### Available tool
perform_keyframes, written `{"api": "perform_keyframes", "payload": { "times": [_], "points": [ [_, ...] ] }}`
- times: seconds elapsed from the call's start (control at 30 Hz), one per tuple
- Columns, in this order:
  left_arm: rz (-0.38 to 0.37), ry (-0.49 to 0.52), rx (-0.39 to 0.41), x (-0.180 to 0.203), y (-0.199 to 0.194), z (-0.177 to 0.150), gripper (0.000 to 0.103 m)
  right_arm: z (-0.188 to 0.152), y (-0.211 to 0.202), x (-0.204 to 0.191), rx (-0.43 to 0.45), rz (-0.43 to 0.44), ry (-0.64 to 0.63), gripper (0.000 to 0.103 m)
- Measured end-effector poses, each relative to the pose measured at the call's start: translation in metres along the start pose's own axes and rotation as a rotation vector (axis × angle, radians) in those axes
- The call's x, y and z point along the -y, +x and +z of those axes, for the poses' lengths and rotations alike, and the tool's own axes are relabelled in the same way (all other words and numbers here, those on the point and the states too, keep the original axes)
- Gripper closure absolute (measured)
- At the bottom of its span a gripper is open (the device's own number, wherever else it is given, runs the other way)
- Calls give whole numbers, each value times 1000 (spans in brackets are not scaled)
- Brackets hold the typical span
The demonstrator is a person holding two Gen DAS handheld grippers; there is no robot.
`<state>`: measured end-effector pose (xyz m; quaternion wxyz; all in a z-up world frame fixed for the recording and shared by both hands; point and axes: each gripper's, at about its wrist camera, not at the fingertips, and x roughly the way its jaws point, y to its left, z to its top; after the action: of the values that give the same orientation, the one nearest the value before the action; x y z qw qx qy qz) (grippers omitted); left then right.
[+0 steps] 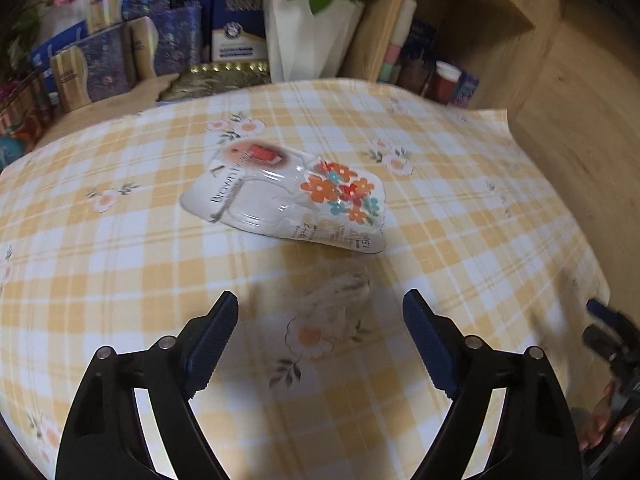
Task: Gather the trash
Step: 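Grasp the clear plastic wrapper with the left tool while the right tool grasps the Brown house packaging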
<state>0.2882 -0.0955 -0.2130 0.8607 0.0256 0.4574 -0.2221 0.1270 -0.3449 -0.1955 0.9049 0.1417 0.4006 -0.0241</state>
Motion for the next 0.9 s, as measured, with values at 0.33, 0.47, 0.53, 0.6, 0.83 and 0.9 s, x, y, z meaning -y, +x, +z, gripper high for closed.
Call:
{"api": "perform_keyframes", "payload": {
  "times": [0.33,0.47,0.53,0.6,0.83,0.9],
  "points": [
    [-138,-2,3,-8,-10,-20,79,51,52,-49,-68,80,-239,6],
    [-145,-39,59,-25,-44,-35,79,78,90,-93,-106,161,-421,6],
    [-123,-62,86,-35,-59,-42,79,89,112,-112,-133,162,-487,6],
    [-108,-107,103,-49,-71,-50,79,100,135,-130,-162,191,-521,6],
    [-104,-236,146,-89,-103,-75,79,124,177,-176,-176,214,-685,6],
    [-118,-260,149,-96,-108,-81,79,125,186,-186,-198,213,-723,6]
  ]
}}
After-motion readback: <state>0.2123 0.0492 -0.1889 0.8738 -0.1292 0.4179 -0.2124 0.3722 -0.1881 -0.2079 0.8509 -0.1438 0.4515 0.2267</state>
